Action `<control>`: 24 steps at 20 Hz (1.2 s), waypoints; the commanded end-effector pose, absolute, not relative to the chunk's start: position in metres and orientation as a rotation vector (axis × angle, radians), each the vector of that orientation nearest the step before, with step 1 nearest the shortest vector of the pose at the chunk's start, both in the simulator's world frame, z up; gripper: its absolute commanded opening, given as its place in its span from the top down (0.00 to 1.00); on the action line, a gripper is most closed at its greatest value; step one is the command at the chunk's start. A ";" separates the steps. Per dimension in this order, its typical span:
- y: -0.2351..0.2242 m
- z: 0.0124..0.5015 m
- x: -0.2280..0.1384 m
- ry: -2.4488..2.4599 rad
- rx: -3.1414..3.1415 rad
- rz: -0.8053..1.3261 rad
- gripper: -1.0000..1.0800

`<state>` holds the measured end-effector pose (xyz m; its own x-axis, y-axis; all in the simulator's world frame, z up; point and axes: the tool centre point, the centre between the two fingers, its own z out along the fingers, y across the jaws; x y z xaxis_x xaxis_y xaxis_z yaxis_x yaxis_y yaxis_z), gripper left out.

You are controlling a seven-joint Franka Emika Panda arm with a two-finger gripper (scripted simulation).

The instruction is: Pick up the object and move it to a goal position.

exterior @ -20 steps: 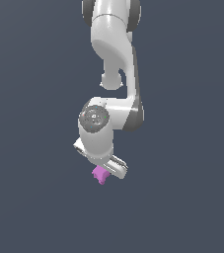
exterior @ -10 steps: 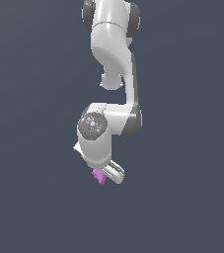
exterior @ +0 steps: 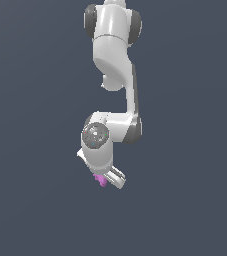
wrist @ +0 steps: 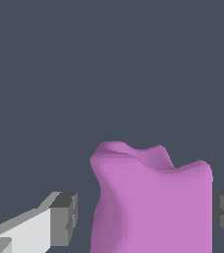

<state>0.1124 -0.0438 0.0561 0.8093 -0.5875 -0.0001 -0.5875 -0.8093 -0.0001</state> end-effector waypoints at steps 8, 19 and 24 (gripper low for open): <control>-0.044 0.040 0.114 0.973 -2.987 0.000 0.04; -0.044 0.040 0.114 0.973 -2.987 0.000 1.00; -0.038 0.044 0.112 0.973 -2.987 0.000 1.00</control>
